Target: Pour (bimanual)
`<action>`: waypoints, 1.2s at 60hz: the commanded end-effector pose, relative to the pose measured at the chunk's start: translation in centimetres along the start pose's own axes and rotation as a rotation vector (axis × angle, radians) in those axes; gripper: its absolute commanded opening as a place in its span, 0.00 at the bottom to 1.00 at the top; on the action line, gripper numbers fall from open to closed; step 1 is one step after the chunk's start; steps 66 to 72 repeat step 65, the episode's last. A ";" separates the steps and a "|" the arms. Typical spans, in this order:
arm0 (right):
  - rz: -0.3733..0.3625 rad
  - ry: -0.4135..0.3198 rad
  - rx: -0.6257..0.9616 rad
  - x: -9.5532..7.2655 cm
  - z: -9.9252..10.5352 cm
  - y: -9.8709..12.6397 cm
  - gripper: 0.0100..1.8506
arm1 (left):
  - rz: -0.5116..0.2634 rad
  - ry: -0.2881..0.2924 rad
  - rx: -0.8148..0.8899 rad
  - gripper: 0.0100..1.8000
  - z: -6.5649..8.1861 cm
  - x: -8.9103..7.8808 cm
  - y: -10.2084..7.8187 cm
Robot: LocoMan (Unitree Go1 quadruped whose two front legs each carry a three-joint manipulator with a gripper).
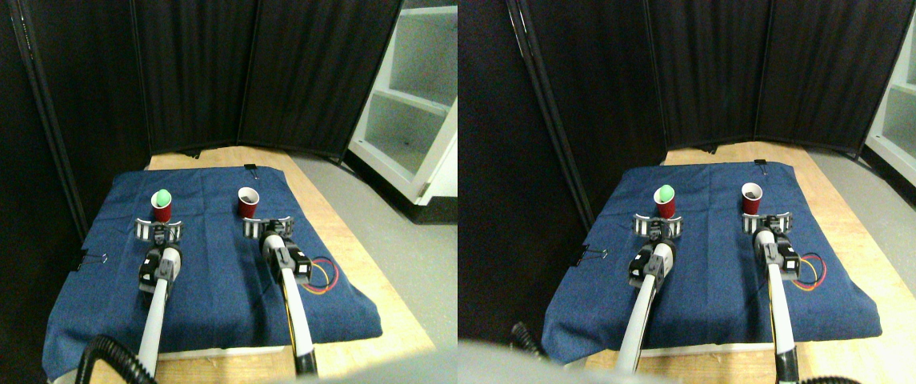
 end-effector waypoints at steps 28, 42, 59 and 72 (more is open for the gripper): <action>0.190 -0.042 -0.011 -3.6 -0.3 0.0 0.17 | -0.254 -0.062 0.077 0.56 0.3 -3.5 -0.9; 0.201 -0.079 -0.024 -3.4 -0.4 0.1 0.17 | -0.344 -0.150 0.048 0.45 -0.4 -4.2 -1.3; 0.200 -0.078 -0.045 -2.8 -0.6 0.2 0.17 | -0.352 -0.152 0.071 0.44 -0.3 -4.2 -1.9; 0.195 -0.094 -0.050 -2.9 -0.8 0.2 0.17 | -0.357 -0.144 0.067 0.43 -0.2 -4.2 -2.0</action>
